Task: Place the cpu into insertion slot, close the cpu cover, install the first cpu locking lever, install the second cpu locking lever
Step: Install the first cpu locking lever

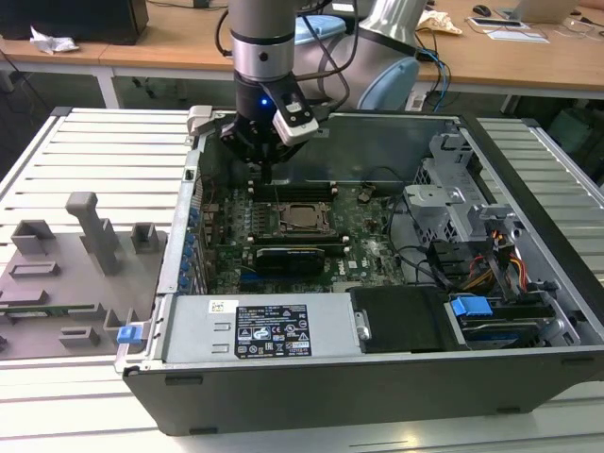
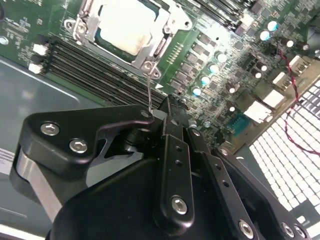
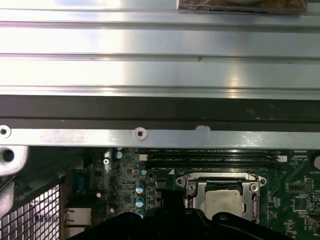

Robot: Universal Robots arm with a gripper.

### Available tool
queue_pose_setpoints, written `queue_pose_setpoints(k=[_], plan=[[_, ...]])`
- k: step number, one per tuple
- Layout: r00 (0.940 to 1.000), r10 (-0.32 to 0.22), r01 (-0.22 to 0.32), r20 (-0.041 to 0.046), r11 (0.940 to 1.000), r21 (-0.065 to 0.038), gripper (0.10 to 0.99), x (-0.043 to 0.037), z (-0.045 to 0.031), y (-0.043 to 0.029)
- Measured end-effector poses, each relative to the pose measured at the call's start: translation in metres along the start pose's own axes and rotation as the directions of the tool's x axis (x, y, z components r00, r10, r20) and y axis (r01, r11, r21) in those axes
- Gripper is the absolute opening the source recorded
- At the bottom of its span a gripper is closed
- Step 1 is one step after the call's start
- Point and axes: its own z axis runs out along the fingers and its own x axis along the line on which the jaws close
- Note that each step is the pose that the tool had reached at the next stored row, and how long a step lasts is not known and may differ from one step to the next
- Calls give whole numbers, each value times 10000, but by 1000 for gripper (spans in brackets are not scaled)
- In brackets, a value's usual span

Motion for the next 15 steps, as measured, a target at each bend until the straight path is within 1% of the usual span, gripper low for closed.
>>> queue_pose_setpoints(k=[2,3,4,5,10,11,12,13,14,15], plan=[[10000,1,-1,-1,10000,1,106,-66,2,0],[10000,0,0,-3,10000,1,106,-118,4,0],[10000,0,0,-5,10000,2,106,-148,5,0],[10000,2,-2,-9,10000,2,106,-197,7,0],[10000,0,0,-17,10000,0,106,-373,30,-1],[10000,0,0,-16,10000,-15,106,-380,36,-2],[10000,2,-2,-20,10000,-58,106,-384,39,-2],[10000,2,-3,-19,9999,-113,106,-386,43,-2],[10000,5,-5,-16,9998,-196,106,-394,55,-1],[10000,-3,3,-15,9998,-205,106,-400,73,-2]])
